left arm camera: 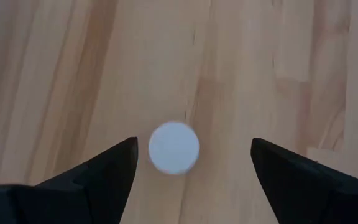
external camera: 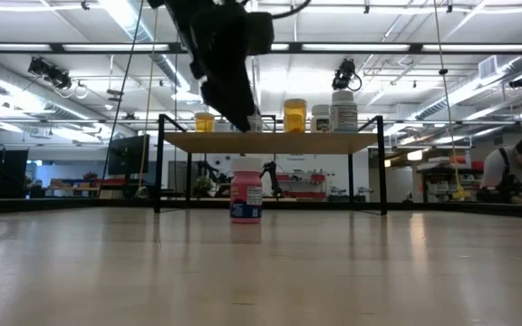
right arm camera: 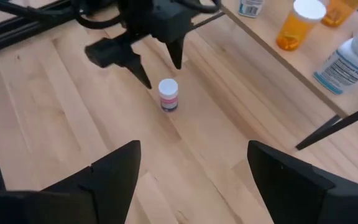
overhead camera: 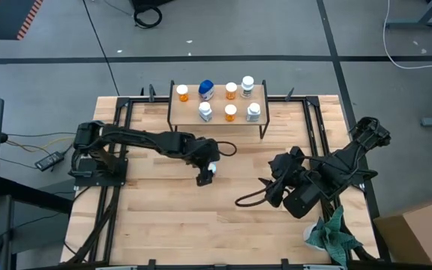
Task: Pick and place medicine bottles onto shelf by color
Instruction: Put the pink medicine bottle on the shelf
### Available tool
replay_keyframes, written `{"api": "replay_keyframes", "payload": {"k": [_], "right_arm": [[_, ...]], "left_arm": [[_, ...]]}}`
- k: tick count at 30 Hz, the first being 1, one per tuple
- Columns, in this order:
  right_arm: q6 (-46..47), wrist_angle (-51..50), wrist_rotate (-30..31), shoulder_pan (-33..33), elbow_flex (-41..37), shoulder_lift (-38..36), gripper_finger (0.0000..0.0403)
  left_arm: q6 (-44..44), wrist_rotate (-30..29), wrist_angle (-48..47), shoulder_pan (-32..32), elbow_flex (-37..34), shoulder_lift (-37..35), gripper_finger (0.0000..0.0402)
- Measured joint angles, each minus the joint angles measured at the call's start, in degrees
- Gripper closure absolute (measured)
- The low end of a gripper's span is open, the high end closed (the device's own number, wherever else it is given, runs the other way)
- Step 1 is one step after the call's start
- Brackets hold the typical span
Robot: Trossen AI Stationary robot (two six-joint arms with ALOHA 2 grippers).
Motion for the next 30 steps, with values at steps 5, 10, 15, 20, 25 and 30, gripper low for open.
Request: {"api": "replay_keyframes", "payload": {"k": [5, 10, 15, 20, 25, 30], "right_arm": [[-0.3, -1.0, 0.5, 0.2, 0.0, 0.0, 0.0101], [3.5, -3.6, 5.9, 0.1, 0.0, 0.0, 0.0101], [6.2, -3.8, 7.8, 0.1, 0.0, 0.0, 0.0101], [5.9, -3.8, 8.0, 0.1, 0.0, 0.0, 0.0101], [4.5, -3.8, 8.6, 0.1, 0.0, 0.0, 0.0101], [3.8, -3.8, 8.6, 0.1, 0.0, 0.0, 0.0101]], "left_arm": [[1.1, 0.2, 0.5, 0.2, 0.0, 1.6, 0.0079], [3.7, -0.6, 0.0, 0.3, 0.0, 2.8, 0.0079], [3.9, -4.8, -0.3, 0.6, 0.0, 3.4, 0.0078], [3.8, -3.2, 0.2, 1.5, 0.0, 4.5, 0.008], [2.0, -1.4, 0.8, 2.2, 0.0, 4.9, 0.0081], [1.9, -1.4, 1.7, 2.5, 0.0, 4.9, 0.0081]]}}
